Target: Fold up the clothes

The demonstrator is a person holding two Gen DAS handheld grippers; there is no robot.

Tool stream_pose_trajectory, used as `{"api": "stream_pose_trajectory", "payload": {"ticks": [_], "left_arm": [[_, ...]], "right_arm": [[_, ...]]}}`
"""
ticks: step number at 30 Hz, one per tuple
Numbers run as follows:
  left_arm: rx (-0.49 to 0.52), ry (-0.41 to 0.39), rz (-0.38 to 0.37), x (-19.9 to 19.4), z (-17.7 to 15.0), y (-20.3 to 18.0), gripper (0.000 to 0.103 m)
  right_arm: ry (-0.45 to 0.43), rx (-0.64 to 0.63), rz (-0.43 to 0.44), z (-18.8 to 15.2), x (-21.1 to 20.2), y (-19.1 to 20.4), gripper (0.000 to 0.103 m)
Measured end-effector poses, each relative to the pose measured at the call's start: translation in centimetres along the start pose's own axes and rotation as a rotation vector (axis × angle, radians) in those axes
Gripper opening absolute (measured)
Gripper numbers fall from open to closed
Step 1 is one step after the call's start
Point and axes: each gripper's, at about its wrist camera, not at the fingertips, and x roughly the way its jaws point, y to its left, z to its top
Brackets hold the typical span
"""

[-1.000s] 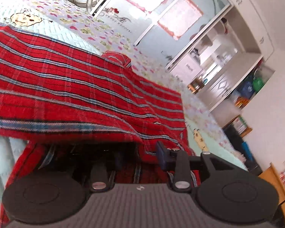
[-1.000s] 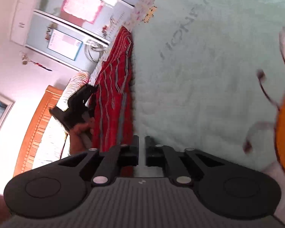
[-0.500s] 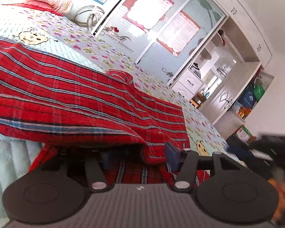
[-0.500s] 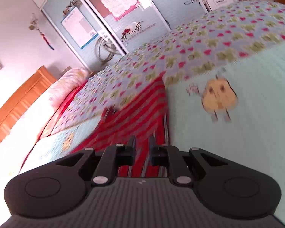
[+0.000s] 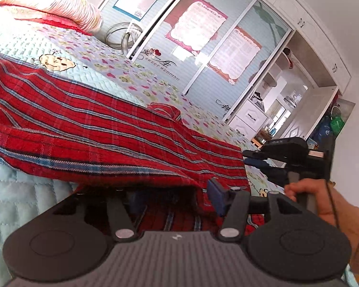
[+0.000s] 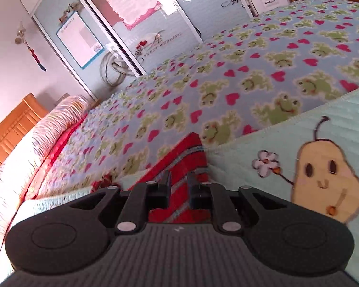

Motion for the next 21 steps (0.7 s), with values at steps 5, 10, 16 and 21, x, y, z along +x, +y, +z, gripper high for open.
{"api": "stream_pose_trajectory", "payload": {"ticks": [5, 10, 16, 21], "left_arm": [[0.002, 0.005, 0.002, 0.1, 0.1, 0.0, 0.058], [0.006, 0.008, 0.006, 0.1, 0.0, -0.1, 0.059], [-0.001, 0.012, 0.001, -0.1, 0.1, -0.1, 0.060], [-0.006, 0.015, -0.003, -0.1, 0.1, -0.2, 0.061]], "right_arm": [[-0.056, -0.194, -0.081, 0.4, -0.5, 2.3, 0.033], [-0.041, -0.132, -0.163, 3.7, 0.2, 2.1, 0.040], [0.048, -0.030, -0.217, 5.9, 3.0, 1.6, 0.036], [0.046, 0.117, -0.114, 4.0, 3.9, 0.7, 0.025]]}}
